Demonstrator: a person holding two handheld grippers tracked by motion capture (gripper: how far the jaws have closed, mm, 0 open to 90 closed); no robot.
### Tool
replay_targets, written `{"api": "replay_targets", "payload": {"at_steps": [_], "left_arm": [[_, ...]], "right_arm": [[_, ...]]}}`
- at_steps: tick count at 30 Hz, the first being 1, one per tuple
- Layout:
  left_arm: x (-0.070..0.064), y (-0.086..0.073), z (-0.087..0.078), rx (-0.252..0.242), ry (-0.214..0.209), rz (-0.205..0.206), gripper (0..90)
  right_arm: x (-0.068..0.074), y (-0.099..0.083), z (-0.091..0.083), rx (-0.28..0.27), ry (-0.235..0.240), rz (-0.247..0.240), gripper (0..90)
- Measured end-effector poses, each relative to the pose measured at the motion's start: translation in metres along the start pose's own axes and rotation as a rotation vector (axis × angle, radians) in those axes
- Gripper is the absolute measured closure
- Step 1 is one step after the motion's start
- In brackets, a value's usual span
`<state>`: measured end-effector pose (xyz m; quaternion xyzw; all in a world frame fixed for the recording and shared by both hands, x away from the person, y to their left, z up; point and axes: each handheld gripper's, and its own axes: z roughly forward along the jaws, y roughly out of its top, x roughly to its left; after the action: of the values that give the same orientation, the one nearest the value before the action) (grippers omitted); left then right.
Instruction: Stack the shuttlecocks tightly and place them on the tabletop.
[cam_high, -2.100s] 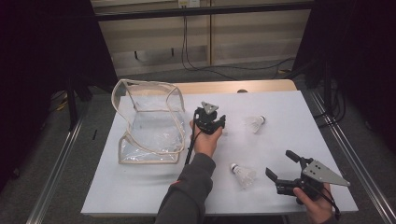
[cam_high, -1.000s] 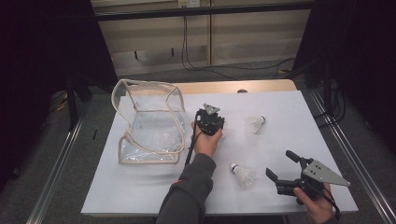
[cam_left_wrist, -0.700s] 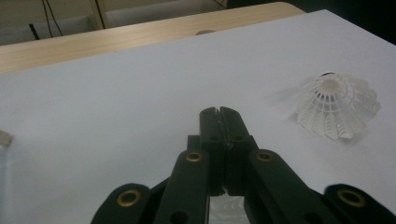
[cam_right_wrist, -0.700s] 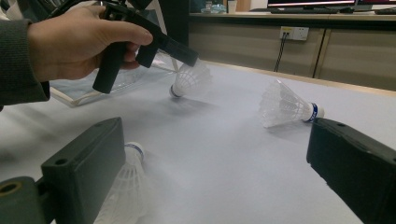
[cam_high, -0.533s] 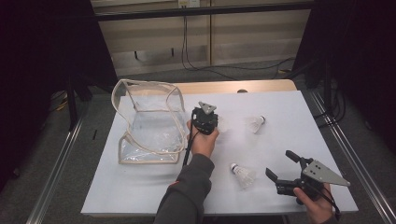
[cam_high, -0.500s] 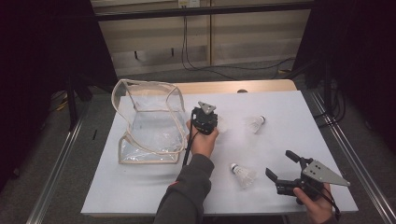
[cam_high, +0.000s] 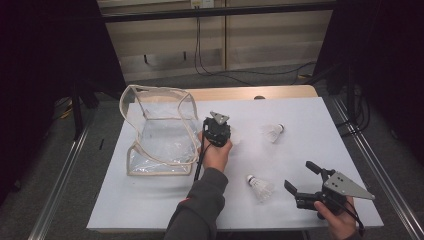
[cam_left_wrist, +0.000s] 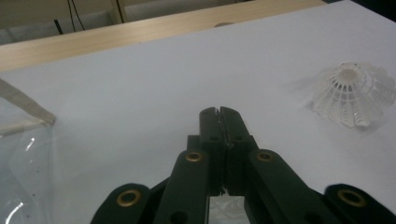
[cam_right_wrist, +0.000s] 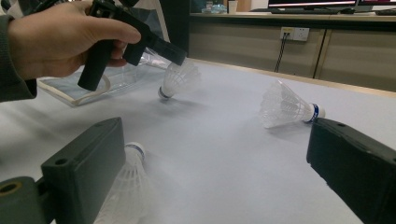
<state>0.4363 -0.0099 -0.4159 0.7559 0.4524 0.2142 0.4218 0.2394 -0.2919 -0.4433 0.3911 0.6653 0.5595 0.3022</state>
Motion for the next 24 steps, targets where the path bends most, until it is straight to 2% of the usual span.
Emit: {"api": "replay_targets", "payload": {"at_steps": [1, 8, 10, 24], "left_arm": [[0.0, 0.001, 0.0, 0.009, 0.007, 0.018, 89.3], [-0.003, 0.0, 0.006, -0.012, -0.019, -0.006, 84.0], [-0.005, 0.0, 0.008, -0.012, -0.014, 0.005, 83.5], [-0.01, -0.002, 0.013, -0.008, -0.03, -0.001, 77.1]], "right_arm": [[0.0, 0.0, 0.0, -0.002, 0.0, 0.0, 3.9], [-0.001, 0.0, 0.0, -0.002, 0.0, 0.0, 3.9], [-0.001, 0.0, 0.0, 0.001, 0.0, 0.001, 3.9], [0.0, 0.0, 0.0, 0.001, 0.001, -0.001, 3.9]]}}
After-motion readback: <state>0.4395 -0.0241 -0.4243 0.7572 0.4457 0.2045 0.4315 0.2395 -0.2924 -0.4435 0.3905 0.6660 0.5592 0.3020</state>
